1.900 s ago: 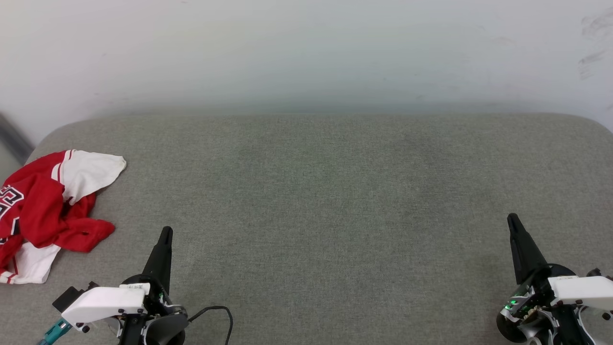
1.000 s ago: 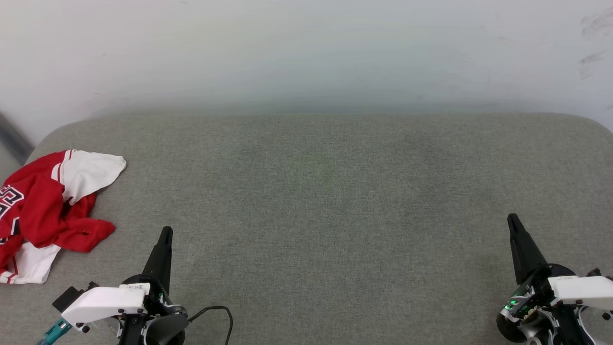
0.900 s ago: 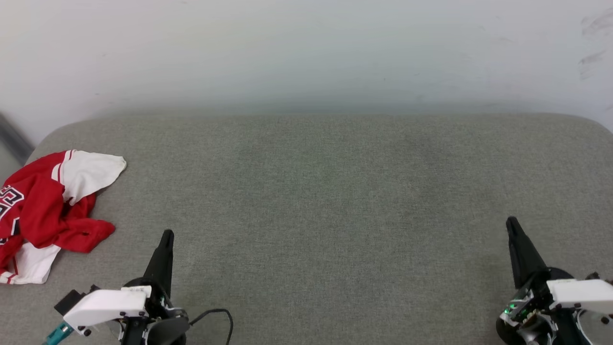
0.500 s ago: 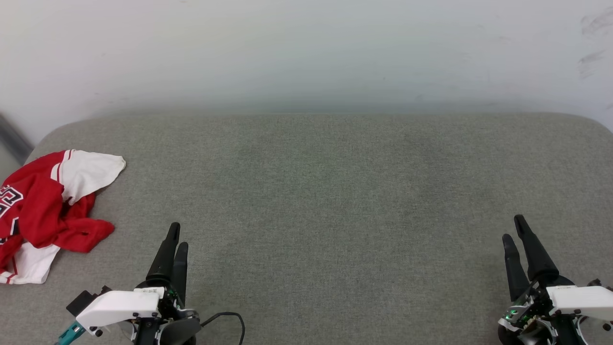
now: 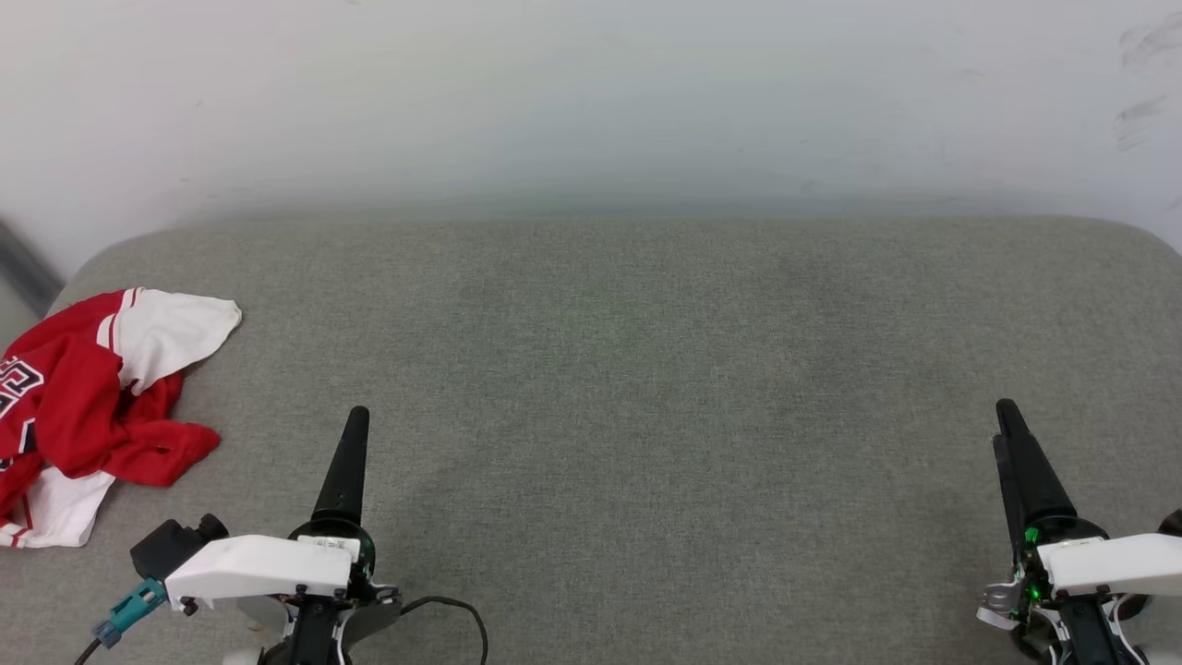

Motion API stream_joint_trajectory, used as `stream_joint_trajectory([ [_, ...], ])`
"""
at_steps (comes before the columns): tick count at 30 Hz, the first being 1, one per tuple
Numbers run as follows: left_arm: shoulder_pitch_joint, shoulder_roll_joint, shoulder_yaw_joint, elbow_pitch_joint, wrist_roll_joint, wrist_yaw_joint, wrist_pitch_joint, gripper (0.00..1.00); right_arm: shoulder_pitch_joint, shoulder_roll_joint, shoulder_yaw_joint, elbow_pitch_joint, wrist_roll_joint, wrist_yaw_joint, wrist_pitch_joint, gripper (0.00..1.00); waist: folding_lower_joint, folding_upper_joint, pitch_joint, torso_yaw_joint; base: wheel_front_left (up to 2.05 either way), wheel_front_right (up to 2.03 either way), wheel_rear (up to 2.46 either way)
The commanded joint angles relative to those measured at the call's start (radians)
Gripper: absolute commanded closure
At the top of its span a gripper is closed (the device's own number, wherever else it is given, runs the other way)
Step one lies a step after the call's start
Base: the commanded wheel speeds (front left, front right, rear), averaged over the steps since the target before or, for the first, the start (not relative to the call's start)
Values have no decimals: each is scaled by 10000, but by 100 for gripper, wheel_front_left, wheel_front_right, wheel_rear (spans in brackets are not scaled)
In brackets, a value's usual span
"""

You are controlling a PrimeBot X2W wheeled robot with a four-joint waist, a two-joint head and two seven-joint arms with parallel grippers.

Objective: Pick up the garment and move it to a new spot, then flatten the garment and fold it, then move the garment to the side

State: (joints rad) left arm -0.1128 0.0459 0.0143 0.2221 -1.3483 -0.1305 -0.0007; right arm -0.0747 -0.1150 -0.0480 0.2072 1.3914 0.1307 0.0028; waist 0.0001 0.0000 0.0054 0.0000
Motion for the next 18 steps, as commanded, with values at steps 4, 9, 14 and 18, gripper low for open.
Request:
stream_joint_trajectory([
  [4,-354,36,-58,-243,1228,-2,-193,0,-333,-219,85,-240,-1277,0,-210,0,-1,0,-1,1,0,0,0],
  [9,-382,38,-163,-255,2837,-2,-385,0,-339,-271,157,-243,-2922,0,-407,0,-1,0,-5,7,0,0,0],
  [14,-414,76,-311,-182,4233,33,-566,0,-357,-269,216,-279,-4331,0,-584,0,-1,0,-9,6,0,0,0],
  [18,-435,191,-441,-129,5128,134,-704,0,-344,-263,274,-329,-5222,0,-722,0,-1,0,-17,9,0,0,0],
])
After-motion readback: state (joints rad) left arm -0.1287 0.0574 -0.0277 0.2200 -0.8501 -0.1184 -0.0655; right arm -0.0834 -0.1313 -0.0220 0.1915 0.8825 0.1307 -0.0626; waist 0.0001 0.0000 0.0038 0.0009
